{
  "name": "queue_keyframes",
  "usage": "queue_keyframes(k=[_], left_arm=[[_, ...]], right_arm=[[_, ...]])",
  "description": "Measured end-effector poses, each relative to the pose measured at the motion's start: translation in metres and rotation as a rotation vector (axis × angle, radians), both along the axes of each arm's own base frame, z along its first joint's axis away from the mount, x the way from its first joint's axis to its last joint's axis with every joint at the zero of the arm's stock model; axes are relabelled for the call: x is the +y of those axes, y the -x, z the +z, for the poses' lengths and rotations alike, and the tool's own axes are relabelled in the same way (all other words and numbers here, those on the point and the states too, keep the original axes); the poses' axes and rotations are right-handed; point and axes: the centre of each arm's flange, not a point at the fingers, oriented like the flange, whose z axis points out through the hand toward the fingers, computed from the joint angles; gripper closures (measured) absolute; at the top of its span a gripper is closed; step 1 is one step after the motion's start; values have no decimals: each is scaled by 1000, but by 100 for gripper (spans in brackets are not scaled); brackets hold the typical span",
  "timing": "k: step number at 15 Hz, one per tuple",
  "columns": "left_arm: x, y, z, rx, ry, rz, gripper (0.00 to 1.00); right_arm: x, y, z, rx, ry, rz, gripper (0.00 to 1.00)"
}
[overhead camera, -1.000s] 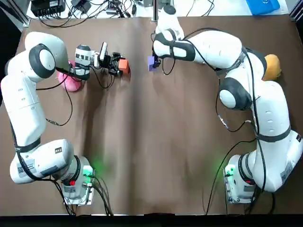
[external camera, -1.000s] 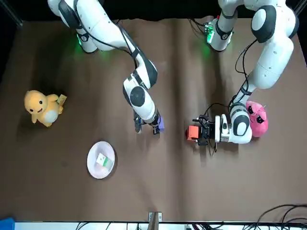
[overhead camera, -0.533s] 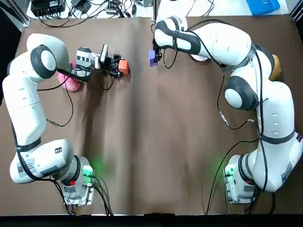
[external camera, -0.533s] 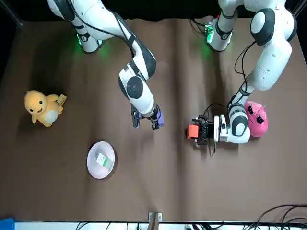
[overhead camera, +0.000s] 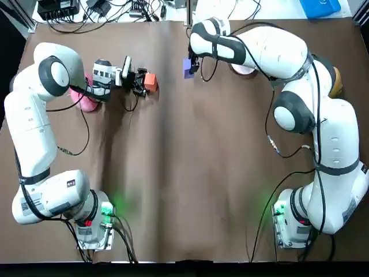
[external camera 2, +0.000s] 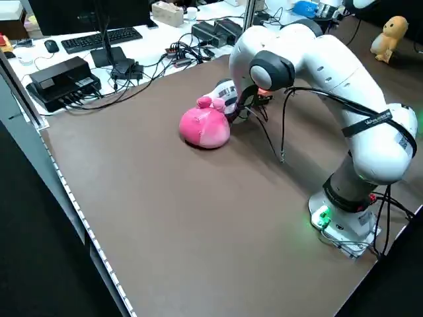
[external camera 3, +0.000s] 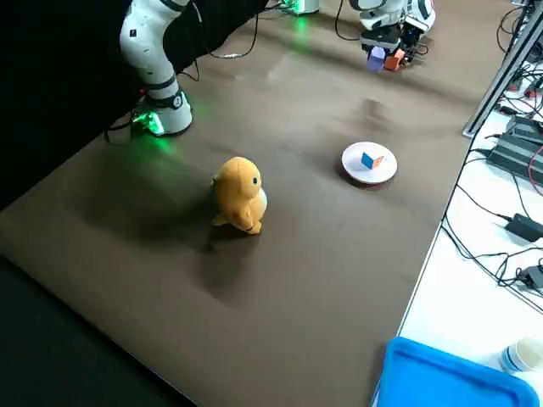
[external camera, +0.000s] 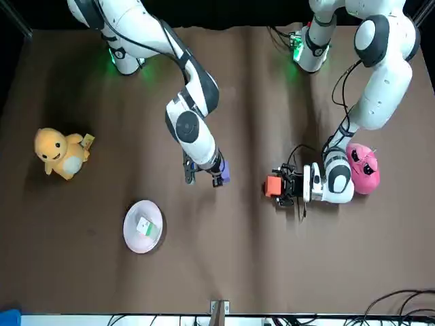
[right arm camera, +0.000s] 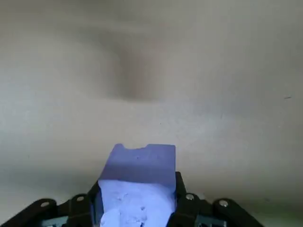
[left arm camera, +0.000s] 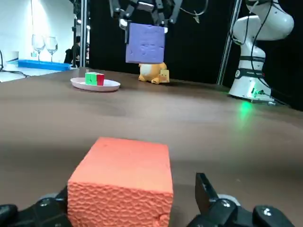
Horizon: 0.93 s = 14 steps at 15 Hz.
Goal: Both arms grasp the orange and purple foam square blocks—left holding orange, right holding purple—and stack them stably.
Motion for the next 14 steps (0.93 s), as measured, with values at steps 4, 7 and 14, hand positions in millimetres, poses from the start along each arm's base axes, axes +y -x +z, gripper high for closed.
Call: queue_keyframes(k=[4, 7, 14], left_arm=[[1, 0, -3, -64, 10, -7, 4], [-1, 2, -5, -69, 12, -11, 33], [-4, -5, -2, -91, -1, -2, 41]], right_arm=[[-7, -5, -1, 5, 4, -9, 44], [-8, -5, -1, 7, 5, -9, 44], [-8, -5, -1, 7, 5, -9, 44]])
